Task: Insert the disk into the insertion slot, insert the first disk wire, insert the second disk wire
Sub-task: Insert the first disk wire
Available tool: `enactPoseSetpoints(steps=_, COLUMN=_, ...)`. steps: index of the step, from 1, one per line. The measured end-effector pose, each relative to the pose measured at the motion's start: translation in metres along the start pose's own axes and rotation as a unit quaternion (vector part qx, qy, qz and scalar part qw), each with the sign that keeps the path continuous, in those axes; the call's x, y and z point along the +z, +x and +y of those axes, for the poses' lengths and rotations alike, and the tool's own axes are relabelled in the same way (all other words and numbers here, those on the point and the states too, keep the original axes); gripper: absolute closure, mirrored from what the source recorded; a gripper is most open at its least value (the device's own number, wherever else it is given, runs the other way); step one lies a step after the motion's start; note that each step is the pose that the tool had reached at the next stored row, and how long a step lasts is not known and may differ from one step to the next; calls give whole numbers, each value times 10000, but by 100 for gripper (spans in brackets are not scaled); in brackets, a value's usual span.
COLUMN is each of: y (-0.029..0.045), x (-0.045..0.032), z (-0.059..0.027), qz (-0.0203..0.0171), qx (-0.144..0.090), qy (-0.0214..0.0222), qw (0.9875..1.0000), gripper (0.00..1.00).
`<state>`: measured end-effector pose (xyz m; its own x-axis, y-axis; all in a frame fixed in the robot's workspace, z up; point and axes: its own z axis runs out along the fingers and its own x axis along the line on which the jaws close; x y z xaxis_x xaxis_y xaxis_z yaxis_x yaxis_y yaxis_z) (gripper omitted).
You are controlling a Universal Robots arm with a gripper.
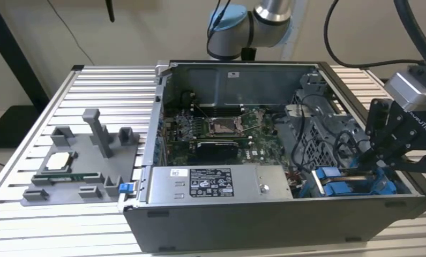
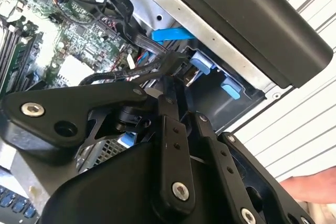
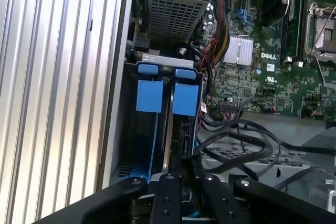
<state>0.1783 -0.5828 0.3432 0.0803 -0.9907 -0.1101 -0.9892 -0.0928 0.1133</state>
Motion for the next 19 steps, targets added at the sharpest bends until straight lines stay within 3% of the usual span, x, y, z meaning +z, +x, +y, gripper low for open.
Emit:
enactPoseSetpoints(steps=10, y=-1, x=11, z=-2, qz=-15, qx=83, qy=15, qw=10000, gripper=100)
enactPoseSetpoints(steps=15, y=-3, x=14, z=18, qz=-17, qx=89, qy=111, qw=9999, gripper=100)
enactPoseSetpoints(steps=19, y=-5, x=16, z=40, qz=-23, qx=171, qy=138, qw=9998, gripper=100)
